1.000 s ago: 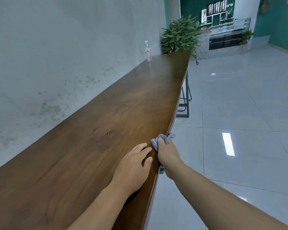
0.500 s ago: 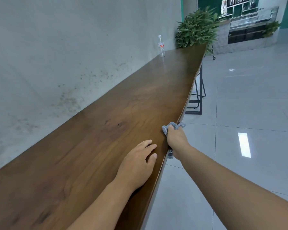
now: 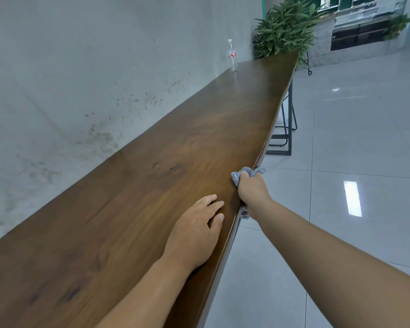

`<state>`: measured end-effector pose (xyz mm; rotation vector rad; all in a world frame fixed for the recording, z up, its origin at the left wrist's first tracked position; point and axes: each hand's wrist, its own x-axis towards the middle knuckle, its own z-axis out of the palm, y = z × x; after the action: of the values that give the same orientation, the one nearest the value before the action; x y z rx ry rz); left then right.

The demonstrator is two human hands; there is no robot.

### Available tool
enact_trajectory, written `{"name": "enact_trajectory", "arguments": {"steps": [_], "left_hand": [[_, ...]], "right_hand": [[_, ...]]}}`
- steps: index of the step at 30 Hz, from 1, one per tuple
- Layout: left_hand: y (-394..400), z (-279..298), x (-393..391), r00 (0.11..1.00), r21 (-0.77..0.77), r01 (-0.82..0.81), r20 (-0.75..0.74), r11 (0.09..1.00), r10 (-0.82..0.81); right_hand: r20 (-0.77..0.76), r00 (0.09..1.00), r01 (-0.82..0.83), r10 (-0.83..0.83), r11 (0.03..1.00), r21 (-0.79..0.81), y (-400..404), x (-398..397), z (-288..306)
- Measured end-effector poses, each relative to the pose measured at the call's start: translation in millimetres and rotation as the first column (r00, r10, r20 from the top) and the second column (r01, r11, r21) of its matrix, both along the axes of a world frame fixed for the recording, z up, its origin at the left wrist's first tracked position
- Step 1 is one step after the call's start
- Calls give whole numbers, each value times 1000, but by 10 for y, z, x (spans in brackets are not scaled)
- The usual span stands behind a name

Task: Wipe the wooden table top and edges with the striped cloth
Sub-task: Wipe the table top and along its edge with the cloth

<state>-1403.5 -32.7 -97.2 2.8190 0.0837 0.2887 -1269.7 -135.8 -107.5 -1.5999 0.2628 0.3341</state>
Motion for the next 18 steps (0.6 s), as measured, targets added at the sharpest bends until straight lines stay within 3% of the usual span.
{"name": "enact_trajectory", "arguments": {"steps": [12,18], "left_hand": [[74,34,-222,997,-1,58,-59,998,-58],[69,11,-239,998,-2,59,-2,998,-59]], "right_hand": [[-20,1000,-8,8,1000,2,62,-459,-46],[21,1000,-7,8,1000,-21,87,-596,-140]]}}
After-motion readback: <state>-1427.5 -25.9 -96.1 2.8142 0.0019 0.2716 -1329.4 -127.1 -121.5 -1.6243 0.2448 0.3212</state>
